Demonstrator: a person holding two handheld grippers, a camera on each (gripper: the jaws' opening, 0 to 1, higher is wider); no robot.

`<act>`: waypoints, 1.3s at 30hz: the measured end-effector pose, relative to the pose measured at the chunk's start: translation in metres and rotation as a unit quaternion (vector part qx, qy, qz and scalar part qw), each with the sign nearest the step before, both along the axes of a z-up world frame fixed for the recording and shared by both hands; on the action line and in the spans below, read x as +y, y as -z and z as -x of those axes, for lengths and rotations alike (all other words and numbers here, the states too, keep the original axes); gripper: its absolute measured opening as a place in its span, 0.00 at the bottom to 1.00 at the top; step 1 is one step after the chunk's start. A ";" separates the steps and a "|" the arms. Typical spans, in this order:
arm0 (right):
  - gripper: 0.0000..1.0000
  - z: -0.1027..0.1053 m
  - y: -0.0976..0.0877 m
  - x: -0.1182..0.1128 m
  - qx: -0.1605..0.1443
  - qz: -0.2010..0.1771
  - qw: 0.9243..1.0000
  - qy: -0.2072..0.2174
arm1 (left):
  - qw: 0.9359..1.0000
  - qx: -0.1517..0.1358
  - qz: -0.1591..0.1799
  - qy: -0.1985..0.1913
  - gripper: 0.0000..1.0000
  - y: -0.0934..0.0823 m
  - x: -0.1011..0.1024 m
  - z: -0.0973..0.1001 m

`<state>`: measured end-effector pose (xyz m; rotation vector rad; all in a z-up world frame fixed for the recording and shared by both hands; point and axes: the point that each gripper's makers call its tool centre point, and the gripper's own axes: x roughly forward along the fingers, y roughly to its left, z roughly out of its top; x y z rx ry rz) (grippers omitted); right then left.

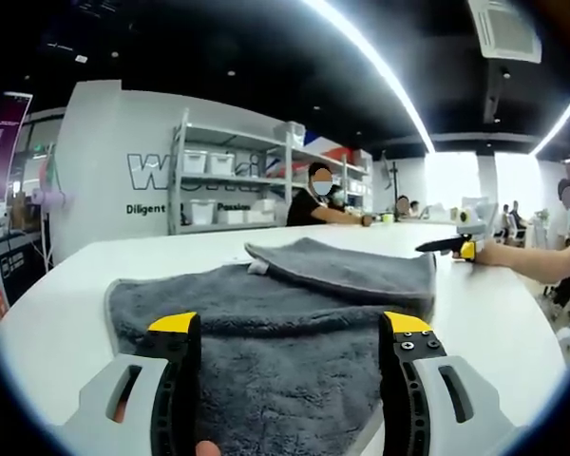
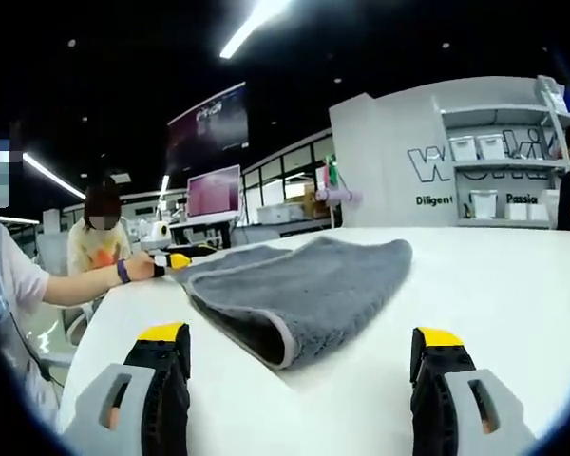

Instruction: Fold the towel on the table until its edges align and the towel forms a compact rectangular stack.

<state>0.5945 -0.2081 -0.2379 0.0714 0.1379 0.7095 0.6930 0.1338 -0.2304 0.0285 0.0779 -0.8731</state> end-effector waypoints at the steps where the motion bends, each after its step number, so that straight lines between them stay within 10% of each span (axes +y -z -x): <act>1: 0.99 0.000 -0.001 -0.001 -0.001 -0.003 1.000 0.000 | 1.000 0.000 -0.002 0.001 0.75 0.000 -0.001 0.000; 39: 0.99 -0.006 -0.023 -0.021 -0.033 -0.050 0.998 0.037 | 1.000 0.015 -0.001 -0.014 0.87 0.003 0.007 -0.005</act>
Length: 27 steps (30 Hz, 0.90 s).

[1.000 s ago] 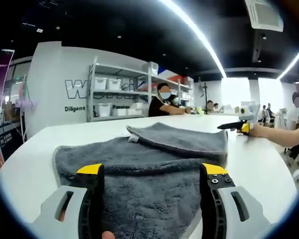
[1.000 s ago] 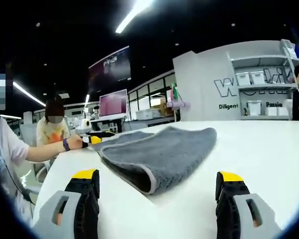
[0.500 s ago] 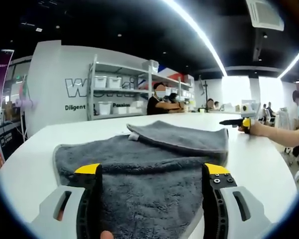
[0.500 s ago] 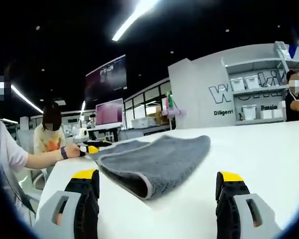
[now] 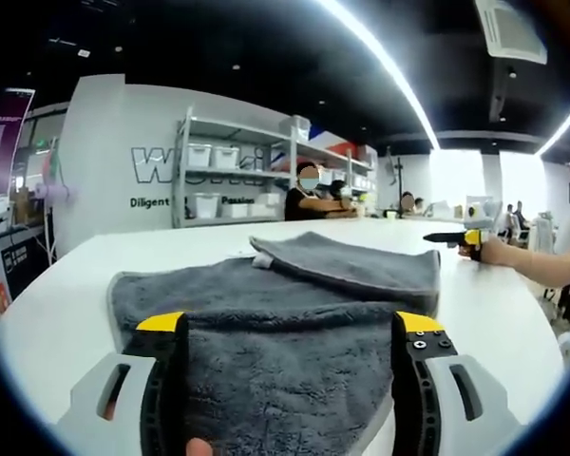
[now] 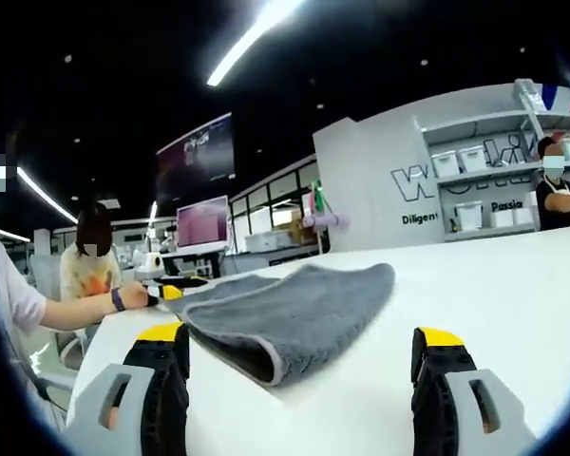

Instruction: Fold the towel on the table until its edges align and the towel forms a compact rectangular stack.

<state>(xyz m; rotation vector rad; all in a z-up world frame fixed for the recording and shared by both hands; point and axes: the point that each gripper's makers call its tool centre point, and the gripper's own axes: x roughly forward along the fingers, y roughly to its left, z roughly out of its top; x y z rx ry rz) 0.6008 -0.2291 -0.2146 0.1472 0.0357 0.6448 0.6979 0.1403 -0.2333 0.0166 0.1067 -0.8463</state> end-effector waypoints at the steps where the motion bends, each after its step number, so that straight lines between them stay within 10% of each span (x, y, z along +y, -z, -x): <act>1: 0.99 0.000 0.000 0.000 0.001 0.000 1.000 0.000 | 1.000 0.000 0.001 -0.001 0.88 0.000 0.001 -0.001; 27: 0.99 0.004 0.007 0.005 0.008 0.016 1.000 -0.005 | 1.000 -0.002 0.000 -0.001 0.90 0.000 -0.002 0.001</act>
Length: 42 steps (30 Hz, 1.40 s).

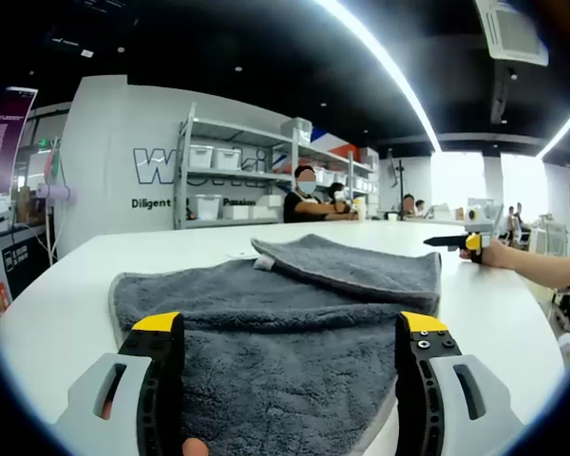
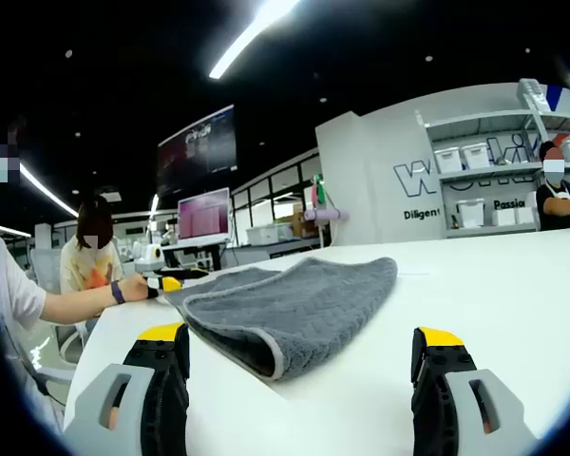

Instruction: Fold the towel on the table until its edges align and the towel forms a compact rectangular stack.

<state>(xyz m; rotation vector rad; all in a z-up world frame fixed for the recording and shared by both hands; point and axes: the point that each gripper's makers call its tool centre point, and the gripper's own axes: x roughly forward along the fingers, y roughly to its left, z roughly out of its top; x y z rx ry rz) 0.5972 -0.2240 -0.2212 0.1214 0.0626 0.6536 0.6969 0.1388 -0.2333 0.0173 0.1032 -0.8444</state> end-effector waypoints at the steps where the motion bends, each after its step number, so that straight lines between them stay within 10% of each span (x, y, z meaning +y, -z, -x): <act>1: 0.99 0.000 0.000 0.000 0.000 0.000 1.000 0.000 | 1.000 0.000 0.000 0.000 0.90 0.000 0.000 0.000; 42: 0.99 0.001 0.002 0.001 0.003 0.008 1.000 -0.002 | 1.000 -0.001 -0.018 0.006 0.91 0.004 -0.003 0.001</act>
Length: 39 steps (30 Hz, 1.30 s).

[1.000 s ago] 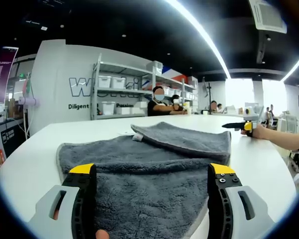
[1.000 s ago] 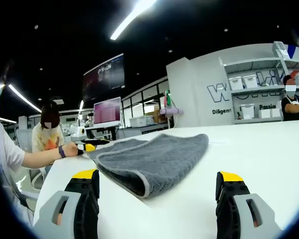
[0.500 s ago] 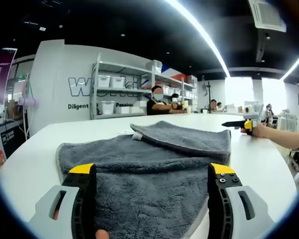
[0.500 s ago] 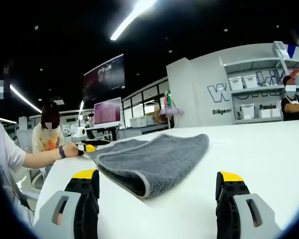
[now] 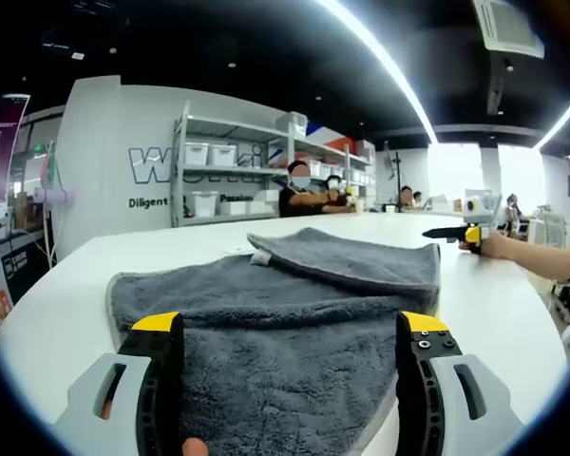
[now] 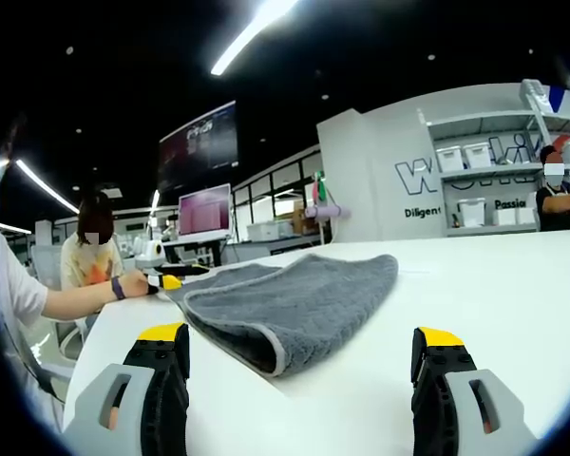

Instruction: Fold the towel on the table until its edges align and the towel forms a compact rectangular stack.

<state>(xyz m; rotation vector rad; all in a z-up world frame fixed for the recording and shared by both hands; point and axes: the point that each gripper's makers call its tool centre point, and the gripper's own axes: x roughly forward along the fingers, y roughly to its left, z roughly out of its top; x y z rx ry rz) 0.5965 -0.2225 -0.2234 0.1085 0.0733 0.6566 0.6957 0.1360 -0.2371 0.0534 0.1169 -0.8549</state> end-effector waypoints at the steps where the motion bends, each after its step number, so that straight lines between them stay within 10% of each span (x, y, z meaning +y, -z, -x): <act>1: 0.99 0.000 0.000 0.000 0.000 0.001 1.000 0.000 | 1.000 0.000 0.000 0.000 0.91 0.000 0.000 -0.001; 39: 0.99 0.000 0.008 0.001 0.007 0.023 1.000 -0.004 | 1.000 0.003 -0.006 0.004 0.90 0.002 -0.002 0.001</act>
